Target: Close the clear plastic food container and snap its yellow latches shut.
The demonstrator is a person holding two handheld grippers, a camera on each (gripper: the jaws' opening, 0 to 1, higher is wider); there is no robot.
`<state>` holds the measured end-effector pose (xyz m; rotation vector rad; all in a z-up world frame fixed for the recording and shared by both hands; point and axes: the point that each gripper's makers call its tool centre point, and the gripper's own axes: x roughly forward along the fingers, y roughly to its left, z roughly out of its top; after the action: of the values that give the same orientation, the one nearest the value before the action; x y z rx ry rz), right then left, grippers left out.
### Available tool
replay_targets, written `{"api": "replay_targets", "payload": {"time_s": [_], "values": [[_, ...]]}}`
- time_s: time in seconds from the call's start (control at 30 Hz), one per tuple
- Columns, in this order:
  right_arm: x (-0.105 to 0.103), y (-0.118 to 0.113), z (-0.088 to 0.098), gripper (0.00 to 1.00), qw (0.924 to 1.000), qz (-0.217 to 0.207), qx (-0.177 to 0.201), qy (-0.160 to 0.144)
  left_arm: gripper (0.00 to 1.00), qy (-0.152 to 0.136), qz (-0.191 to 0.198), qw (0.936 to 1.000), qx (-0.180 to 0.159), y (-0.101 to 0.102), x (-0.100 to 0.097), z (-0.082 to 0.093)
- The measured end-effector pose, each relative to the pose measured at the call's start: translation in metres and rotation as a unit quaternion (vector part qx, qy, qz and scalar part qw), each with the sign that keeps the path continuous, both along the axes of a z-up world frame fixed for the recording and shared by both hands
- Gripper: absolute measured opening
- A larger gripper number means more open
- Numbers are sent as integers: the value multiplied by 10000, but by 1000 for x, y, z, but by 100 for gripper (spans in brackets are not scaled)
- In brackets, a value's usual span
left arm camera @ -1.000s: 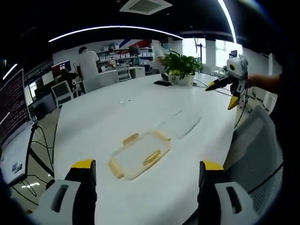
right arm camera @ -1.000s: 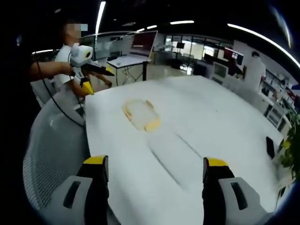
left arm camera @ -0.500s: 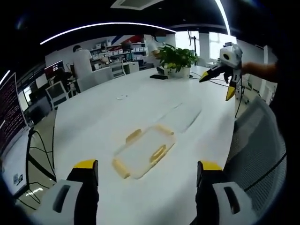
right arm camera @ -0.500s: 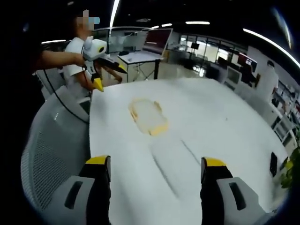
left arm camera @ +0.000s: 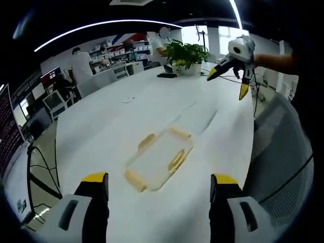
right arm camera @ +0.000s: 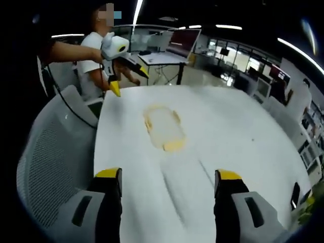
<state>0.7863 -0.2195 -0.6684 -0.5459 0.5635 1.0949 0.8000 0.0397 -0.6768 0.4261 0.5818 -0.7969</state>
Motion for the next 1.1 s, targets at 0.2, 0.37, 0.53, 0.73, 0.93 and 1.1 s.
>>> {"api": "replay_targets", "payload": {"time_s": [0.2,0.37,0.53,0.73,0.93,1.1], "values": [[10,9,-1,70,9999,157,-1,13,76,21,-114,9999,119,3,7,-5],[20,18,-1,67,9996,272,-42,-10,74,85,-217,9994,250,7,11,-11],[27,28,-8,66,9988,449,-189,5,69,150,-337,9985,397,11,14,-19],[35,39,-16,64,9974,631,-342,46,66,199,-441,9975,517,14,20,-25],[44,51,-21,62,9960,773,-450,64,62,218,-589,9961,627,15,27,-30],[50,61,-28,59,9945,879,-556,146,59,261,-799,9934,776,15,33,-37]]}}
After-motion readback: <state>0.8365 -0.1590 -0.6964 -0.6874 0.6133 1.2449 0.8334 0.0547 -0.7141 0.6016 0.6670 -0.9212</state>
